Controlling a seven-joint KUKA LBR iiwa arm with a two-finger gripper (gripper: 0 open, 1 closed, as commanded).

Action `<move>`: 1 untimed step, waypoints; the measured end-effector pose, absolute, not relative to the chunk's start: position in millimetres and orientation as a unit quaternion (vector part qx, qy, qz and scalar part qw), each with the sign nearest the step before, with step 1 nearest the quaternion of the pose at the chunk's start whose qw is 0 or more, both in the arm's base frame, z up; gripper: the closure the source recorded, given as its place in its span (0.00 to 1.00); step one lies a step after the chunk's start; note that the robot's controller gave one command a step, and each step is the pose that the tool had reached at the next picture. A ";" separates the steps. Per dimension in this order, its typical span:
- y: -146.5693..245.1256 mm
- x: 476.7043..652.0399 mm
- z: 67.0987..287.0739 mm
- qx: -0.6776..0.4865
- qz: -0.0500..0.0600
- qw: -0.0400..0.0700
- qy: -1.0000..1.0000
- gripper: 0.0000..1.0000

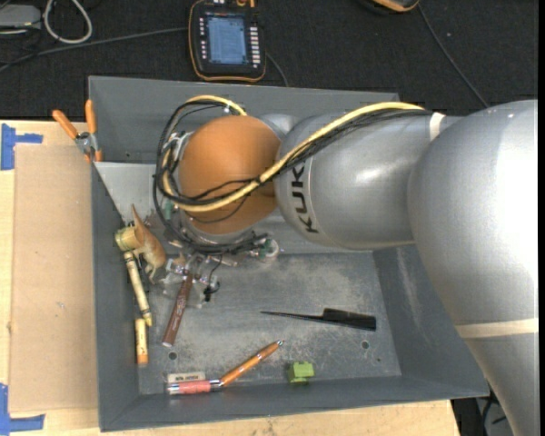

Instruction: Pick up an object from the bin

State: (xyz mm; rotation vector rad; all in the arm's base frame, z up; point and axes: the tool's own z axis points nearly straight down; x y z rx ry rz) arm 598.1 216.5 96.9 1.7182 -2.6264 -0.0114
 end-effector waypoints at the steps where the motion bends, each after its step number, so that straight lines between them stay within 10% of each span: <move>1: 217.4 599.0 116.1 0.547 -0.003 -0.001 -0.837 1.00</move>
Offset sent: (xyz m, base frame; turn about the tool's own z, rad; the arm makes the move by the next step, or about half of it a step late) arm 0.0007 0.0007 0.0727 0.0010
